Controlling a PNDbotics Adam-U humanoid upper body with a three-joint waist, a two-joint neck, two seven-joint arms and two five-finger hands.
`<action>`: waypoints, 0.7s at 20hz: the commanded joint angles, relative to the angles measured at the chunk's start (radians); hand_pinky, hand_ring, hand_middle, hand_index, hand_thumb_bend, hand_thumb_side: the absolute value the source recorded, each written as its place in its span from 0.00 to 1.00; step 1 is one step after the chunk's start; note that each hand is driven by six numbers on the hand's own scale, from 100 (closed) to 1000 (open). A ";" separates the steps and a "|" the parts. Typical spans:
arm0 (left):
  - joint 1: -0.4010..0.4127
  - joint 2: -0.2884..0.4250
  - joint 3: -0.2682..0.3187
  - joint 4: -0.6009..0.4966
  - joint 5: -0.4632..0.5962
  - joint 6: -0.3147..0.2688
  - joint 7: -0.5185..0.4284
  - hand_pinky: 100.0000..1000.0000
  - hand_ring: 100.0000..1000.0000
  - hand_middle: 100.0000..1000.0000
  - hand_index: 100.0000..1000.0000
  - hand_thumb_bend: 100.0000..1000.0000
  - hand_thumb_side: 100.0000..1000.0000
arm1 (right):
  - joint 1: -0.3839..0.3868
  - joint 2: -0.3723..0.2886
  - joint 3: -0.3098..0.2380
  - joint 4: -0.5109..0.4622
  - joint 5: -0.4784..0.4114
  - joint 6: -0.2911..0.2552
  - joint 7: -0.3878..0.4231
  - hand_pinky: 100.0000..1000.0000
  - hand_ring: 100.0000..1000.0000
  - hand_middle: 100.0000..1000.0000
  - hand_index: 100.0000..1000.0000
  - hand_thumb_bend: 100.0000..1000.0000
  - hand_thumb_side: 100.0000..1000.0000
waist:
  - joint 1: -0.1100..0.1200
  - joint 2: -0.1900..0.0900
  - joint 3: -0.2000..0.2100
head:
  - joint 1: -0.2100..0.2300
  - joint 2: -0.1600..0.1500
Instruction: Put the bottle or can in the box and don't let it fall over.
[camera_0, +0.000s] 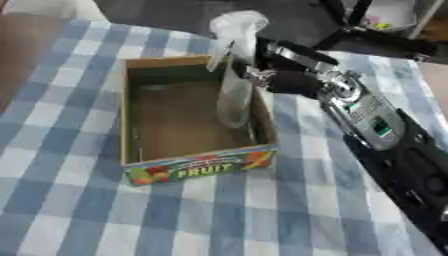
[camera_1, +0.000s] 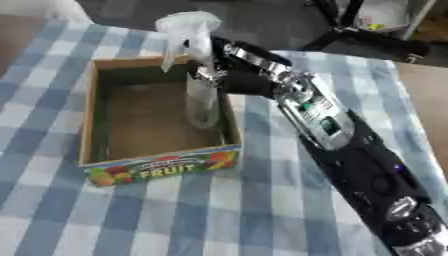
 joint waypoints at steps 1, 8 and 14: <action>0.000 0.026 0.011 -0.014 -0.003 -0.002 -0.002 0.97 0.41 0.51 0.73 0.68 0.37 | -0.007 -0.035 -0.015 -0.030 -0.008 -0.002 0.013 0.94 1.00 1.00 1.00 0.00 0.50 | 0.011 -0.030 -0.003 | 0.004 0.004; 0.009 0.026 0.015 -0.012 -0.004 -0.002 0.000 0.97 0.41 0.51 0.73 0.68 0.37 | 0.022 -0.038 -0.041 -0.040 -0.024 0.003 0.001 0.88 1.00 1.00 0.98 0.00 0.54 | 0.016 -0.037 -0.020 | 0.015 0.012; 0.020 0.024 0.020 -0.011 -0.007 -0.001 0.004 0.97 0.41 0.51 0.73 0.68 0.37 | 0.117 -0.084 -0.118 -0.128 -0.055 0.030 -0.091 0.82 0.97 1.00 0.89 0.00 0.65 | 0.027 -0.046 -0.058 | 0.039 0.021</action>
